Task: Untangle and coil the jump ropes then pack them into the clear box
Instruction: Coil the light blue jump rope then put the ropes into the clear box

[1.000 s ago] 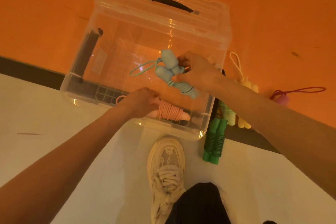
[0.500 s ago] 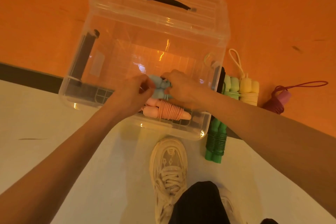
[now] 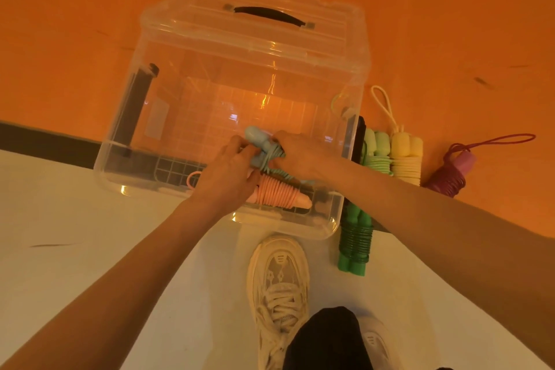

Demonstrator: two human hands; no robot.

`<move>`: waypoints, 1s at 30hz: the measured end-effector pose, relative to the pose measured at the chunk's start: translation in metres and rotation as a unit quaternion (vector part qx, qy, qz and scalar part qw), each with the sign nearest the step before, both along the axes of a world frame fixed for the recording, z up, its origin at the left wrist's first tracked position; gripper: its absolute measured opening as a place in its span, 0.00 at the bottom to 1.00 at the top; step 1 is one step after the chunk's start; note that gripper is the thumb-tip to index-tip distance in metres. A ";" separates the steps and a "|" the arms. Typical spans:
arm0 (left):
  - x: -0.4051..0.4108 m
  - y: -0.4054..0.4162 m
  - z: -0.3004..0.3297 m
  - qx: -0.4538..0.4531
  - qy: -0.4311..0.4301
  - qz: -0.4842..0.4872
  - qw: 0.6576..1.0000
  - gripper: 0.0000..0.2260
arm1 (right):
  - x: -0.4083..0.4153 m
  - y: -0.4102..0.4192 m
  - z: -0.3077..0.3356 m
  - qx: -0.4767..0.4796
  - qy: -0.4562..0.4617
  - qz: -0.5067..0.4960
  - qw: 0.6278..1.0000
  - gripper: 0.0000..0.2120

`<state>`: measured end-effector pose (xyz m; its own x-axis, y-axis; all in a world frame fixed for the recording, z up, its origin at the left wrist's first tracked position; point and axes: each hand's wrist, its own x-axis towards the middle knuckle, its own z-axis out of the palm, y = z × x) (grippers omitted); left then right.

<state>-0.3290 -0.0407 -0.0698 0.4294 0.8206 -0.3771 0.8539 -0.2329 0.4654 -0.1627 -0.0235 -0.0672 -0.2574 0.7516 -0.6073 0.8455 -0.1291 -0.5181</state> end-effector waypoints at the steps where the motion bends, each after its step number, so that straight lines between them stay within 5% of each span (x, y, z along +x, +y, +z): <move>1: 0.000 -0.001 0.001 0.006 0.005 -0.001 1.000 0.17 | 0.002 -0.002 0.004 0.012 -0.005 0.009 1.000 0.22; 5: 0.000 -0.007 0.003 0.025 0.011 0.003 1.000 0.17 | 0.022 -0.018 0.032 0.084 0.064 -0.032 0.994 0.19; 10: 0.011 -0.010 0.011 0.026 0.002 0.016 1.000 0.18 | 0.082 -0.065 0.073 0.198 0.191 -0.307 0.911 0.07; 14: 0.032 -0.008 0.024 0.041 -0.047 0.018 0.998 0.18 | 0.121 -0.116 0.054 0.169 0.149 -0.464 0.857 0.06; 19: 0.069 -0.012 0.048 0.080 -0.102 0.000 0.992 0.16 | 0.124 -0.167 0.010 0.068 0.119 -0.534 0.834 0.07; 30: 0.139 -0.032 0.063 0.074 -0.191 -0.054 0.977 0.17 | 0.083 -0.169 -0.039 -0.090 0.018 -0.522 0.848 0.37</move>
<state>-0.1903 -0.0723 -0.0071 0.6026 0.7963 -0.0526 0.5915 -0.4014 0.6993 -0.0797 -0.1922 -0.1064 0.4702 0.4776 -0.7421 0.2053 -0.8770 -0.4343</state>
